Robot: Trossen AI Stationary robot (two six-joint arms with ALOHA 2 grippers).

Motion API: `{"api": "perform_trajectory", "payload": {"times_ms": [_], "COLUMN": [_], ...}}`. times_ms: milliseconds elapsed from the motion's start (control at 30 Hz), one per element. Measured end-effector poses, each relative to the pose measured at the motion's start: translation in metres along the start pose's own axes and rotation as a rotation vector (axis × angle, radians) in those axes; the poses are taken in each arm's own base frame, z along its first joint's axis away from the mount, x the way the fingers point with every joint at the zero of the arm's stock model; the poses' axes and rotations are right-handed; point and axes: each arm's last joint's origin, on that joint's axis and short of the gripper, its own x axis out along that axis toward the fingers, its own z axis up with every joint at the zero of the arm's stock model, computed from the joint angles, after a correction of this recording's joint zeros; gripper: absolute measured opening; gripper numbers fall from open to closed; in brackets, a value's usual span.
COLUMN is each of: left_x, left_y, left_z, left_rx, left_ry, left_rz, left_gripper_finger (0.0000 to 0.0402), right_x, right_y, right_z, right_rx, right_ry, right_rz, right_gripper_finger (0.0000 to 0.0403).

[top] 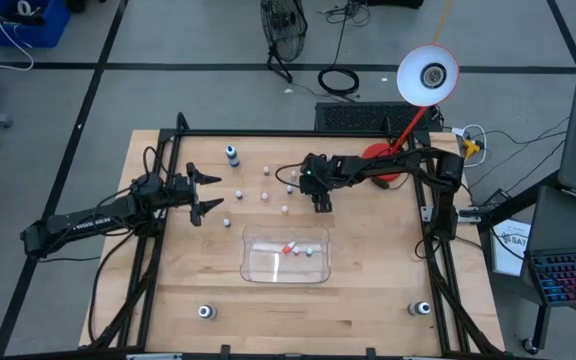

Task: Pick & Place food coloring
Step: Put the small blue food coloring bottle into the transparent bin

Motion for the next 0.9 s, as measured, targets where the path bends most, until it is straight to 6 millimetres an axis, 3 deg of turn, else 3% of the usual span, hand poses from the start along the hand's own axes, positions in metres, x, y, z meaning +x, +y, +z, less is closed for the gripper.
{"api": "perform_trajectory", "payload": {"times_ms": [200, 400, 700, 900], "left_x": [0.0, 0.0, 0.0, 0.0], "left_y": [0.0, 0.0, 0.0, 0.0], "left_z": [0.0, 0.0, 0.0, 0.0], "left_rx": [0.0, 0.0, 0.0, 0.0], "left_ry": [0.0, 0.0, 0.0, 0.0], "left_rz": [0.0, 0.0, 0.0, 0.0], "left_gripper_finger": [0.0305, 0.0305, 0.0305, 0.0305], "right_x": [0.0001, 0.0003, 0.0002, 0.0003], "right_y": [0.0004, 0.0011, 0.0042, 0.0052], "right_z": [-0.0007, -0.0014, -0.0017, -0.0018], "right_rx": [0.061, 0.226, 0.282, 0.303], "right_ry": [0.011, 0.02, 0.035, 0.038], "right_rz": [0.006, 0.01, 0.018, 0.025], "right_gripper_finger": [0.0182, 0.016, 0.0153, 0.0115]}}
